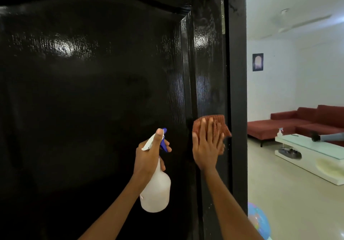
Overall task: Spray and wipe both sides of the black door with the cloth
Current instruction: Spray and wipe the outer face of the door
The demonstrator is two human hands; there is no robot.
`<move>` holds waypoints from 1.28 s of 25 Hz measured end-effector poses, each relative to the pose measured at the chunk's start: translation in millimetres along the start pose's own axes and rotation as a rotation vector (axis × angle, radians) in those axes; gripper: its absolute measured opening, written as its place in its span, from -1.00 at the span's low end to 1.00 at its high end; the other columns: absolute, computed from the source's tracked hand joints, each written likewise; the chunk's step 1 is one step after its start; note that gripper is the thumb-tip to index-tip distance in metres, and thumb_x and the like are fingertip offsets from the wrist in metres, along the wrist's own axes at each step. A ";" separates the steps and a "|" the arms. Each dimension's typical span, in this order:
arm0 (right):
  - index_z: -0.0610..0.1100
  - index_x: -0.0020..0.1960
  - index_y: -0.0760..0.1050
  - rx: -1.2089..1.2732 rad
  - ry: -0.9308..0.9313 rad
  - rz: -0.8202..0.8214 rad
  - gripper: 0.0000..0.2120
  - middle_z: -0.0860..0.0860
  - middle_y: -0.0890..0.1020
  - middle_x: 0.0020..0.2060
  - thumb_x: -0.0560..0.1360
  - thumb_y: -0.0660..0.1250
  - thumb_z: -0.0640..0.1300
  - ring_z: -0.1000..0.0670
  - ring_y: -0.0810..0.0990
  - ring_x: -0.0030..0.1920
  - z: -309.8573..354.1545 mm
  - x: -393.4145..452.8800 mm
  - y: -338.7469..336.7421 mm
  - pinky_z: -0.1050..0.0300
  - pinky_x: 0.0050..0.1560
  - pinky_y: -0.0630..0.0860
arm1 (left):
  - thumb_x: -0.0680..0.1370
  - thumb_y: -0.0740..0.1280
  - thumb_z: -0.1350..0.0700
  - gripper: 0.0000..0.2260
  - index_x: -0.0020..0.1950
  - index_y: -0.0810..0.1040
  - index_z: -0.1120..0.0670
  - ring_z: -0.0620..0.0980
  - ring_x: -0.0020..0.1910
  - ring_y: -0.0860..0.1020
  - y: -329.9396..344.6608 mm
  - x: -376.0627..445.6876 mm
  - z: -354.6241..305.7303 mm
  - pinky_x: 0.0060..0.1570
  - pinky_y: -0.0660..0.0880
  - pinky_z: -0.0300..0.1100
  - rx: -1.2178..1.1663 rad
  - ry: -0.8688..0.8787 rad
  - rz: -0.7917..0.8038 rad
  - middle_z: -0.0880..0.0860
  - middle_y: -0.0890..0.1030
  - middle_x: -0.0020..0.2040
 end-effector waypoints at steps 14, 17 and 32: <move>-0.06 0.64 -0.36 0.167 0.280 0.283 -0.31 -0.01 -0.37 0.62 0.67 -0.18 0.23 -0.10 -0.38 0.61 -66.7 -141.2 36.2 -0.33 0.56 -0.29 | 0.50 0.18 -0.33 -0.40 -0.18 0.56 0.23 0.02 -0.52 0.52 48.0 -18.8 38.9 -0.51 0.48 -0.17 0.024 -0.145 0.026 0.14 0.61 -0.35; -0.15 0.65 -0.29 0.118 0.279 0.304 -0.32 -0.10 -0.29 0.64 0.70 -0.11 0.15 -0.17 -0.33 0.63 -72.4 -146.0 44.4 -0.47 0.54 -0.14 | 0.44 0.14 -0.35 -0.39 -0.10 0.61 0.20 -0.01 -0.54 0.53 54.1 -8.8 30.7 -0.54 0.48 -0.22 0.041 -0.130 0.003 0.13 0.68 -0.22; 0.05 0.67 -0.20 0.098 0.126 -0.096 -0.42 0.03 -0.16 0.66 0.72 -0.13 0.18 -0.07 -0.17 0.65 3.8 98.2 -25.6 -0.24 0.61 -0.11 | 0.43 0.14 -0.35 -0.38 -0.10 0.62 0.20 0.04 -0.54 0.51 34.6 -13.9 45.7 -0.47 0.48 -0.18 -0.001 -0.105 -0.024 0.14 0.69 -0.20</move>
Point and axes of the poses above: each hand's wrist, its own x-axis towards the middle knuckle, its own y-axis out of the palm, z = x × y, the point moved 3 cm from there along x, towards the middle knuckle
